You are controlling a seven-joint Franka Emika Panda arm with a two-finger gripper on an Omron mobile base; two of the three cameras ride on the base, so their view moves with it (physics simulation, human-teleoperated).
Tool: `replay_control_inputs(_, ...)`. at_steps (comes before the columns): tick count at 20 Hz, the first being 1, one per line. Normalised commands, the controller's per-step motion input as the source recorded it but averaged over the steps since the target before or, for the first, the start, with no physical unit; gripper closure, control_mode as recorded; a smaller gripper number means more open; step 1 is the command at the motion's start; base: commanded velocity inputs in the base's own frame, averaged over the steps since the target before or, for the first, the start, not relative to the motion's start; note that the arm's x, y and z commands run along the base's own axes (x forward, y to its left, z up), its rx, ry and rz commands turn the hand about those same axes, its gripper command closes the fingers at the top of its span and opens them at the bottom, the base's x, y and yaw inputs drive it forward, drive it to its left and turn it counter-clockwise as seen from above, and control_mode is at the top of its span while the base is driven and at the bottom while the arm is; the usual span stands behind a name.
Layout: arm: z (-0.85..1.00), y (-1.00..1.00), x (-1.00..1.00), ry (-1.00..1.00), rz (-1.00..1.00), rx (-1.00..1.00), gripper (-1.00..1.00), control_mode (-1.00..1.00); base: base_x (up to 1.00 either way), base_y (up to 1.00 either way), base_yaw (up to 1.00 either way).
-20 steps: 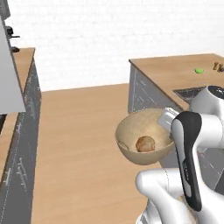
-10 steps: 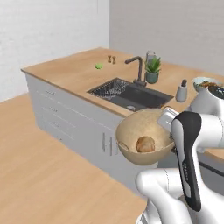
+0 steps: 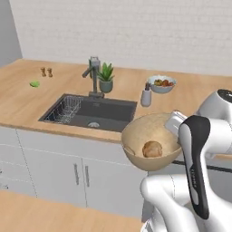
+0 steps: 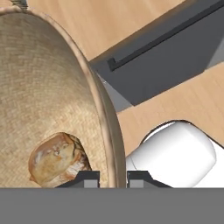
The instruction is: Open the cabinet, pick up the bread from the cabinet and place it in the basket. Then move the basket to the dining counter.
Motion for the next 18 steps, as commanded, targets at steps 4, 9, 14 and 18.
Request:
replay_control_inputs(4, 0.00, 0.00, 0.00, 0.00, 0.00, 0.00, 1.00, 1.00, 0.63, 1.00, -0.27)
replay_control_inputs(9, 0.00, 0.00, 0.00, 0.00, 0.00, 0.00, 1.00, 1.00, 0.58, 1.00, -0.06)
replay_control_inputs(14, 0.00, 0.00, 0.00, 0.00, 0.00, 0.00, 1.00, 1.00, 0.65, 1.00, -0.28)
replay_control_inputs(18, 0.00, 0.00, 0.00, 0.00, 0.00, 0.00, 1.00, 1.00, 0.71, 1.00, -0.27)
